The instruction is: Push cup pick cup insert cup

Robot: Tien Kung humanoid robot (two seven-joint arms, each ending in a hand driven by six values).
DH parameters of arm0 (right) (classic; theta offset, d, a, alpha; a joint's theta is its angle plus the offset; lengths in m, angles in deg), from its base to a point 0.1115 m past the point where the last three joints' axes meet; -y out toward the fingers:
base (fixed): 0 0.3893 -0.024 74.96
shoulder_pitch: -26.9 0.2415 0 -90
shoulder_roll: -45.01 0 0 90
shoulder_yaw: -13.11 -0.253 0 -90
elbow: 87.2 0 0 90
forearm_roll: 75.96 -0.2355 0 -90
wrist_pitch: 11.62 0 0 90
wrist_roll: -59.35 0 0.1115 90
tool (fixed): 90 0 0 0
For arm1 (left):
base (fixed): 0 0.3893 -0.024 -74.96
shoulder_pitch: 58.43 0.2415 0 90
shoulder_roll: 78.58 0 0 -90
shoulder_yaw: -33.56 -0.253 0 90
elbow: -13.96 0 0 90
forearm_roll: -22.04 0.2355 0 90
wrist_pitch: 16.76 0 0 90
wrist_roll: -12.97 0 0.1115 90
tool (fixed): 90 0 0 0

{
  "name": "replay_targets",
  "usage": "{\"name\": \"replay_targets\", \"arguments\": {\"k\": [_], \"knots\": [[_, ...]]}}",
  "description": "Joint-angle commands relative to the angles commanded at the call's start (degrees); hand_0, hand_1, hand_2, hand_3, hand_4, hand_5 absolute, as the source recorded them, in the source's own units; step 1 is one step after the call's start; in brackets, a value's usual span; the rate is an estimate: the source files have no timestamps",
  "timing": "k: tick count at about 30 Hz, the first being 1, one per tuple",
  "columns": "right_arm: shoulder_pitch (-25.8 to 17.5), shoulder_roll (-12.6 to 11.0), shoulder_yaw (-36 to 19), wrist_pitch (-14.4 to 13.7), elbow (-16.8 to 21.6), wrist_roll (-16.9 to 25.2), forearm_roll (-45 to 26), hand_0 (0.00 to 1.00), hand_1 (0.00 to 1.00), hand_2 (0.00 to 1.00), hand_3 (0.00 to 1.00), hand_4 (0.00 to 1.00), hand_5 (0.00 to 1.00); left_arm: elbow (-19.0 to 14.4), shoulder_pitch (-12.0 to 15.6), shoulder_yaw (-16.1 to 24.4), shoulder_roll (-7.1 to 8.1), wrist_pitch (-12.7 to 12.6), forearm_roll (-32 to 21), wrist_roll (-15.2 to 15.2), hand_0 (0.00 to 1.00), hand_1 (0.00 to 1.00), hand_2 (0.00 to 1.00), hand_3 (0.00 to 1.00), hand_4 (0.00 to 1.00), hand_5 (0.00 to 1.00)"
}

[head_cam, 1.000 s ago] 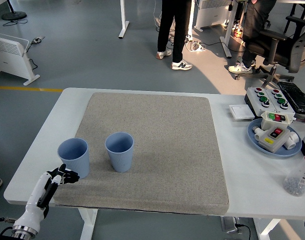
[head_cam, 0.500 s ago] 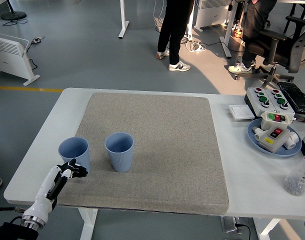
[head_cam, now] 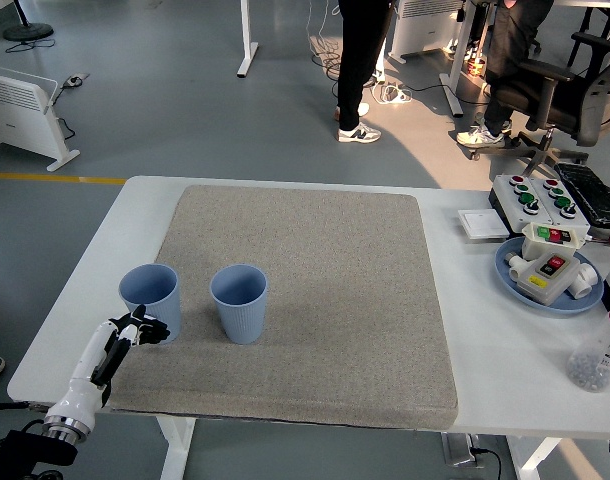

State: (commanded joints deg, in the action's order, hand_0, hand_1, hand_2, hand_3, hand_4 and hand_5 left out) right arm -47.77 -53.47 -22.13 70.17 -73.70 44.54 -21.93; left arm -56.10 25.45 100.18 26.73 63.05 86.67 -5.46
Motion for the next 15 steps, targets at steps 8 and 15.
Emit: {"name": "replay_targets", "arguments": {"k": [8, 15], "knots": [[-0.1, 0.0, 0.1, 0.0, 0.0, 0.0, -0.1, 0.523, 0.544, 0.619, 0.563, 0.112, 0.444, 2.5, -2.1, -1.4, -0.26, 0.4, -1.1, -0.2, 0.600, 0.551, 0.509, 0.460, 0.602, 0.998], [-0.1, 0.1, 0.1, 0.0, 0.1, -0.1, -0.1, 0.523, 0.544, 0.618, 0.564, 0.112, 0.444, 5.1, -4.8, -3.2, -0.01, 0.5, -1.8, -0.7, 0.603, 0.551, 0.507, 0.459, 0.603, 0.998]]}}
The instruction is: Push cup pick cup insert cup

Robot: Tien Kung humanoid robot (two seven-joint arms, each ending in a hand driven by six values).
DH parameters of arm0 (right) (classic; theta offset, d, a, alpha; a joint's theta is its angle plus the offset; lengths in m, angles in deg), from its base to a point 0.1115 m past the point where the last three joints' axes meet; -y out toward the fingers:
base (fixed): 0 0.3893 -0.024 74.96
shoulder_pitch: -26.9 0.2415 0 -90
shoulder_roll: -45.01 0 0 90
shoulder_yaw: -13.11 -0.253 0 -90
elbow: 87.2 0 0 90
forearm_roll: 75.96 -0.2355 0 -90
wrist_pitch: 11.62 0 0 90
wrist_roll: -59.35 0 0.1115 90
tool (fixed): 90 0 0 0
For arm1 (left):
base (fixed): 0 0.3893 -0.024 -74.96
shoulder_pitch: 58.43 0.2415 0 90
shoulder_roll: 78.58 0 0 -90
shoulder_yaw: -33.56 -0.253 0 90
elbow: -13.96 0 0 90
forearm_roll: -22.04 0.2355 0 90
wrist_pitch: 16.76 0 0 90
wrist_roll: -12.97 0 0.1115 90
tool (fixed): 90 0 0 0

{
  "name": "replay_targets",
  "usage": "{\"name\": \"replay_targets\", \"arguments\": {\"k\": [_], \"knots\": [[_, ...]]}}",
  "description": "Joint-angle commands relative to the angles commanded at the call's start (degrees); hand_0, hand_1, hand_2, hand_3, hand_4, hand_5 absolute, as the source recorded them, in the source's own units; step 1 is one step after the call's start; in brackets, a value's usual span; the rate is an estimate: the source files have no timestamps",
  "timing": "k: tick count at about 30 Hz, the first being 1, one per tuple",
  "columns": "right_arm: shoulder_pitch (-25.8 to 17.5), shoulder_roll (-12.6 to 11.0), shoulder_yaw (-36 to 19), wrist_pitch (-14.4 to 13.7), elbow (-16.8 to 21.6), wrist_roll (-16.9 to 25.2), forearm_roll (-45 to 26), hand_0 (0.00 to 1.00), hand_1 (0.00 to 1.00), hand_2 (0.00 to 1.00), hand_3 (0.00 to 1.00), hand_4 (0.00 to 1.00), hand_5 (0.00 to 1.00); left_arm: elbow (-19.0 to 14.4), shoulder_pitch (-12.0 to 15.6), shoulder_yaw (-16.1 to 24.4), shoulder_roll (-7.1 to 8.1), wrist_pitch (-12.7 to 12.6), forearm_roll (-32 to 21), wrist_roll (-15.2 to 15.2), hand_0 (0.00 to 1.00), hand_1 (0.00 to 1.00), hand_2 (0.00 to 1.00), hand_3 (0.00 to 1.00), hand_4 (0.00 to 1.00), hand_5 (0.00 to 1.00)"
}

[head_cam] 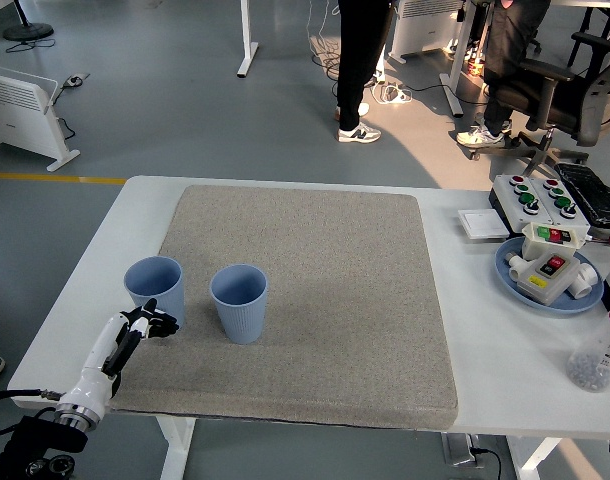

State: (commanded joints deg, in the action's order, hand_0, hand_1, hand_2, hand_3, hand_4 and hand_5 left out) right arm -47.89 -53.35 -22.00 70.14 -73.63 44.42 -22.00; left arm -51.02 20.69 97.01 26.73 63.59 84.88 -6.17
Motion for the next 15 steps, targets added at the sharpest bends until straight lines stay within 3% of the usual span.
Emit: {"name": "replay_targets", "arguments": {"k": [15], "knots": [[-0.1, 0.1, 0.1, 0.0, 0.1, -0.1, 0.0, 0.523, 0.544, 0.617, 0.563, 0.112, 0.447, 5.8, -7.3, -4.7, 0.13, -1.2, -3.3, -0.9, 0.611, 0.551, 0.504, 0.455, 0.593, 0.998]]}}
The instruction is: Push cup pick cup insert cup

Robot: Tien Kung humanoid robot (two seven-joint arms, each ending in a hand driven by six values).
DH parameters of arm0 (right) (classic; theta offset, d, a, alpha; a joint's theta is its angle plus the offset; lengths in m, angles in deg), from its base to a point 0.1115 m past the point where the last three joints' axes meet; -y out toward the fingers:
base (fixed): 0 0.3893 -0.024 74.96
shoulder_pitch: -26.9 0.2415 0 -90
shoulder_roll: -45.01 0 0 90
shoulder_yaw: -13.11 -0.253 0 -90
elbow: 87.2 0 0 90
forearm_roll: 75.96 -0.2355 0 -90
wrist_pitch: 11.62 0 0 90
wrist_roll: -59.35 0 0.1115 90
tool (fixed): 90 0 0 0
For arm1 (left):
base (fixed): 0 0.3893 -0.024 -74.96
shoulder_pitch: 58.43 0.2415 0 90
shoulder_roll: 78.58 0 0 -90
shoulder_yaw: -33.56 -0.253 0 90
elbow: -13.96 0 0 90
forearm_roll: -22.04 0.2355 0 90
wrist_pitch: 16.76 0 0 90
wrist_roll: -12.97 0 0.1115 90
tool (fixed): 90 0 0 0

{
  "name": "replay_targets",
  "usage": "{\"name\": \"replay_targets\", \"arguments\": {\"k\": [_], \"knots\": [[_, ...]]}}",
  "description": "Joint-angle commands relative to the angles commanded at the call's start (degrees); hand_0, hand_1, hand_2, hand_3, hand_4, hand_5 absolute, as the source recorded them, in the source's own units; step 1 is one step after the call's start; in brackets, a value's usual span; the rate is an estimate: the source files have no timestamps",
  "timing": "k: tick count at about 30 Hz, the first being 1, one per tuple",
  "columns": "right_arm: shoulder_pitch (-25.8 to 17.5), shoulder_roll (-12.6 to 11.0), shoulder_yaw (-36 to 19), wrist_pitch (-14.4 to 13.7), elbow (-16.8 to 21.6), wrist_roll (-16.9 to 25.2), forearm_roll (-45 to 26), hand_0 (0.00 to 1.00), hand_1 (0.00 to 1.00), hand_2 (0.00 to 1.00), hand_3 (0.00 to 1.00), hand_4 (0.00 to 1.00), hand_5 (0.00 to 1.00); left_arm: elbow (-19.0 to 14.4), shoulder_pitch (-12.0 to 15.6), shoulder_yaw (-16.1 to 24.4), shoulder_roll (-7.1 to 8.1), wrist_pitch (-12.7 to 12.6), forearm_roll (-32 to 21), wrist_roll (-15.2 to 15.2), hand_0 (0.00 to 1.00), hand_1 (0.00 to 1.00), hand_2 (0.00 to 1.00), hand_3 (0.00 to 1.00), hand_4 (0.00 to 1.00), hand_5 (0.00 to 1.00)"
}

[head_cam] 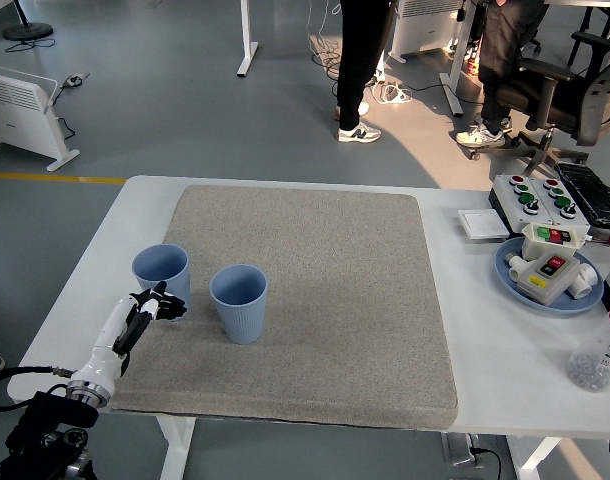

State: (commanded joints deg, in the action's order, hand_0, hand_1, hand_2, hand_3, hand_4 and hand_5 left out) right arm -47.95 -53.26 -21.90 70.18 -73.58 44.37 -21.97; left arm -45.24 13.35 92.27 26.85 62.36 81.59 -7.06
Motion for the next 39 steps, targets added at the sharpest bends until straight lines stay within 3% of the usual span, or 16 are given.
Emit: {"name": "replay_targets", "arguments": {"k": [14, 31, 39], "knots": [[-0.3, 0.2, 0.0, 0.1, 0.1, -0.2, 0.3, 0.523, 0.544, 0.617, 0.563, 0.111, 0.448, 6.5, -6.6, -7.2, 0.69, -0.4, -3.4, -1.6, 0.610, 0.549, 0.501, 0.453, 0.586, 0.998], [-1.3, 0.6, -0.6, 0.4, 0.2, -0.5, 1.4, 0.523, 0.544, 0.617, 0.562, 0.112, 0.450, 12.0, -11.0, -13.6, 2.07, -1.2, -5.6, -3.4, 0.610, 0.546, 0.499, 0.450, 0.566, 0.998], [-1.1, 0.6, -0.4, 0.4, 0.2, -0.4, 1.2, 0.523, 0.544, 0.617, 0.563, 0.112, 0.449, 13.1, -12.7, -14.0, 2.35, -1.2, -6.3, -3.6, 0.610, 0.546, 0.496, 0.448, 0.565, 0.998]]}}
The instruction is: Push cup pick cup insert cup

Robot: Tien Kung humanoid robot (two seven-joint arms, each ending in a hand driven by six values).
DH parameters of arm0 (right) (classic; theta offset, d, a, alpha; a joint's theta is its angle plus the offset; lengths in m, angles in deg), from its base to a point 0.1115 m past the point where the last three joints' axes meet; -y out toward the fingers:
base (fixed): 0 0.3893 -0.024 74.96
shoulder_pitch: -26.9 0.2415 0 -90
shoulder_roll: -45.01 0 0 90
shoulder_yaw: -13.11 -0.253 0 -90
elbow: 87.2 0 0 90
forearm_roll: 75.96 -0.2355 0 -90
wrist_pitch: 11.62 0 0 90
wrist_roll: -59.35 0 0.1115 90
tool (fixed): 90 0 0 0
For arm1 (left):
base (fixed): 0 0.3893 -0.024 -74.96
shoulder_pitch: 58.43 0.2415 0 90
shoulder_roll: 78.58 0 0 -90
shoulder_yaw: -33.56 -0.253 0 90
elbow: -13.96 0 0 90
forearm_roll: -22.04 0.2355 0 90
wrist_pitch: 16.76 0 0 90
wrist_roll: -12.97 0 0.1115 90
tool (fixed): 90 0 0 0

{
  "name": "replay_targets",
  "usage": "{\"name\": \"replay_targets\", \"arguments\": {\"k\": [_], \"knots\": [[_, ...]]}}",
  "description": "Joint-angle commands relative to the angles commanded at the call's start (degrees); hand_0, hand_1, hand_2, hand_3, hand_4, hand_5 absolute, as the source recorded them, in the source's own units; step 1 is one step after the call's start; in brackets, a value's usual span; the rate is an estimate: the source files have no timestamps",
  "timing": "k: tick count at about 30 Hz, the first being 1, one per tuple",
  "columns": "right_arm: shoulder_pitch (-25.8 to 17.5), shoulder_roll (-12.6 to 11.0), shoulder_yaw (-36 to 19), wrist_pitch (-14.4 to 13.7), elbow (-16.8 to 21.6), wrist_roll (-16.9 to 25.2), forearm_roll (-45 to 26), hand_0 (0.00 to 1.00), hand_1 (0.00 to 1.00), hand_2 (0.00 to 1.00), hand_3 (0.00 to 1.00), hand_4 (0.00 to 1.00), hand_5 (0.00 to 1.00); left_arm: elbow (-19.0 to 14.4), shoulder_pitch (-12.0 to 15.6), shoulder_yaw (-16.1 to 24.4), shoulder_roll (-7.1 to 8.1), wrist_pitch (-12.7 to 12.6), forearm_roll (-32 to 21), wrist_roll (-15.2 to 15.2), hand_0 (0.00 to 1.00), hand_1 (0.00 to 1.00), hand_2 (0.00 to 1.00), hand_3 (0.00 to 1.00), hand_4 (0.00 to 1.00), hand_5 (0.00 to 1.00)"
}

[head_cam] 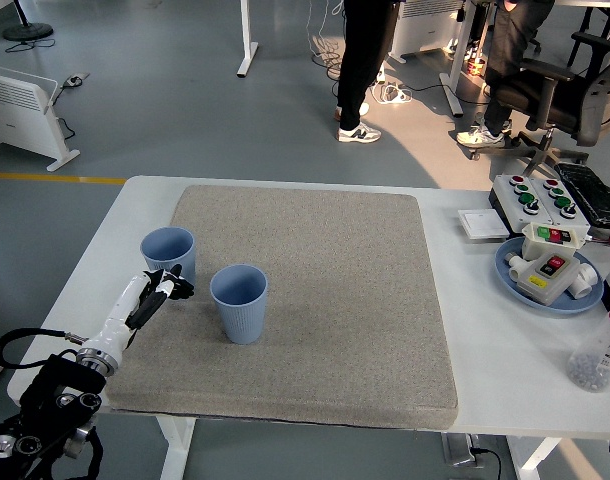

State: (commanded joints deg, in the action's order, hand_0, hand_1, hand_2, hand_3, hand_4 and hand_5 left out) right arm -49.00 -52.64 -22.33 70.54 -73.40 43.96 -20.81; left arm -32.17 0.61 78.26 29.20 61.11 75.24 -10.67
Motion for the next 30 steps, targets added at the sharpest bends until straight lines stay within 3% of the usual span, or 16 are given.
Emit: {"name": "replay_targets", "arguments": {"k": [30], "knots": [[0.5, 0.1, 0.7, -0.3, 0.1, 0.0, -1.0, 0.523, 0.544, 0.617, 0.563, 0.113, 0.448, 6.8, -5.6, -5.2, -0.05, 0.8, -6.6, -0.5, 0.615, 0.550, 0.495, 0.446, 0.558, 0.998]]}}
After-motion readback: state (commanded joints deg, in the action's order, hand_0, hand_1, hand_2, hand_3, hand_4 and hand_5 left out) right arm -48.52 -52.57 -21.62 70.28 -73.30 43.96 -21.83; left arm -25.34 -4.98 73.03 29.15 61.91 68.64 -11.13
